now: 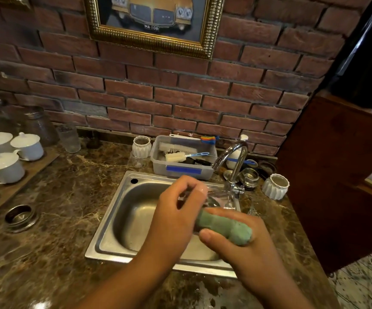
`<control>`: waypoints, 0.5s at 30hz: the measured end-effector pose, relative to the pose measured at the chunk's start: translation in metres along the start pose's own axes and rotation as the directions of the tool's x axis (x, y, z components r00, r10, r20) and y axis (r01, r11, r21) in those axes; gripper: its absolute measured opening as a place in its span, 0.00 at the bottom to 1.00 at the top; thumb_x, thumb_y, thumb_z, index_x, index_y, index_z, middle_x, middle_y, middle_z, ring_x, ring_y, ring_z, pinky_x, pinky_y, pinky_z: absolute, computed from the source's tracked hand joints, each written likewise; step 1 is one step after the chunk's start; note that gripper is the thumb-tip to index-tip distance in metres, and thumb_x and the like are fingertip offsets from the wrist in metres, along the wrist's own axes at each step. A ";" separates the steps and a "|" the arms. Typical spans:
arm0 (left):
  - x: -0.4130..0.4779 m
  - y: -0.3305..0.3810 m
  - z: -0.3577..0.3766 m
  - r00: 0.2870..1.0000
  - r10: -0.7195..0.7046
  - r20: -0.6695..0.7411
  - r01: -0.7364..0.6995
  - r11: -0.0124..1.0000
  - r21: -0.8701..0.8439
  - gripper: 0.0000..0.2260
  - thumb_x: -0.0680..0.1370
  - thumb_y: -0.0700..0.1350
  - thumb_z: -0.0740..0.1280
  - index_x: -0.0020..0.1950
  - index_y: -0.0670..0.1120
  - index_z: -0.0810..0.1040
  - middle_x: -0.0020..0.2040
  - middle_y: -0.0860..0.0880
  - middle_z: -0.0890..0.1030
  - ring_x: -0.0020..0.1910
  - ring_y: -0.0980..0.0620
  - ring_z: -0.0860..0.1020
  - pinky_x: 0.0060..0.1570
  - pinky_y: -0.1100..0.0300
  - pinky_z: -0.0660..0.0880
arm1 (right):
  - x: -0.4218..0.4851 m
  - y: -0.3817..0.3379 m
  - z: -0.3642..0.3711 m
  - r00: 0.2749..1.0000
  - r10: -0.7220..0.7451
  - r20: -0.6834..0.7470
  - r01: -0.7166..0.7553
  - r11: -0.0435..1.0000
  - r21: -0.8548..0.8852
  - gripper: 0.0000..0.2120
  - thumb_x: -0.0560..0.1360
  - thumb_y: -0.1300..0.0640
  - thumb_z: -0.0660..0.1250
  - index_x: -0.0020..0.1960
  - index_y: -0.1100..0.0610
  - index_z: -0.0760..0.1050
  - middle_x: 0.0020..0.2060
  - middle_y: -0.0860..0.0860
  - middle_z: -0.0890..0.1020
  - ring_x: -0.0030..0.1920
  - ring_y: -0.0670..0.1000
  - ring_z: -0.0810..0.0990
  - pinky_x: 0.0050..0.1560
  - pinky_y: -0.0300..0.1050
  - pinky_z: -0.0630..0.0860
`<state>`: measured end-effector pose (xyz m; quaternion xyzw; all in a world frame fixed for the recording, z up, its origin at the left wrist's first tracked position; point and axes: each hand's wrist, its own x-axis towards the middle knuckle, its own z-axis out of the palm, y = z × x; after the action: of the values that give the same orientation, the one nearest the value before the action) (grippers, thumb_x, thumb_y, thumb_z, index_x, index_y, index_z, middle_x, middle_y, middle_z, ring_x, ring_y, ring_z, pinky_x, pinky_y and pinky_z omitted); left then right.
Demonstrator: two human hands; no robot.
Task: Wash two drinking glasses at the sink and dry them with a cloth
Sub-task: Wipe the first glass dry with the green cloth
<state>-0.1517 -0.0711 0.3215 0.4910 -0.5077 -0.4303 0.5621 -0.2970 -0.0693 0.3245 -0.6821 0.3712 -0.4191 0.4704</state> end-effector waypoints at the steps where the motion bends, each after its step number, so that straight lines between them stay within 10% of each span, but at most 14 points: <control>1: 0.001 0.005 0.001 0.983 -0.184 0.023 0.186 0.976 -0.115 0.08 0.80 0.52 0.66 0.46 0.50 0.81 0.41 0.46 0.81 0.39 0.50 0.79 0.34 0.56 0.73 | 0.000 0.003 -0.003 0.994 -0.107 0.023 0.109 0.976 -0.187 0.09 0.73 0.56 0.74 0.53 0.52 0.86 0.46 0.45 0.88 0.47 0.45 0.86 0.48 0.43 0.81; 6: 0.004 0.018 -0.004 0.830 -0.525 0.190 0.554 0.733 -0.395 0.13 0.75 0.55 0.70 0.45 0.46 0.82 0.32 0.48 0.83 0.25 0.52 0.78 0.21 0.66 0.66 | 0.000 0.011 -0.018 0.861 -0.347 0.371 0.505 0.513 -0.694 0.16 0.71 0.58 0.77 0.57 0.49 0.82 0.53 0.40 0.84 0.57 0.45 0.81 0.65 0.55 0.71; 11: 0.000 0.011 0.003 0.941 -0.339 0.008 0.311 0.852 -0.421 0.13 0.76 0.54 0.69 0.41 0.45 0.82 0.36 0.44 0.81 0.35 0.45 0.79 0.36 0.55 0.73 | -0.002 0.009 -0.003 0.943 -0.315 0.103 0.329 0.852 -0.407 0.11 0.74 0.51 0.74 0.56 0.51 0.84 0.51 0.42 0.86 0.54 0.45 0.84 0.52 0.48 0.80; 15: -0.012 -0.001 -0.002 0.982 0.066 -0.179 -0.081 0.994 -0.080 0.11 0.78 0.51 0.70 0.41 0.45 0.79 0.36 0.49 0.80 0.37 0.54 0.79 0.37 0.58 0.77 | -0.007 0.005 0.015 1.000 -0.009 0.020 0.007 0.996 0.090 0.09 0.68 0.56 0.76 0.48 0.55 0.86 0.41 0.49 0.88 0.42 0.47 0.86 0.42 0.41 0.81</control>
<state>-0.1510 -0.0589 0.3190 0.4833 -0.4545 -0.3856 0.6412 -0.2864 -0.0597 0.3153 -0.6660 0.3445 -0.4302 0.5027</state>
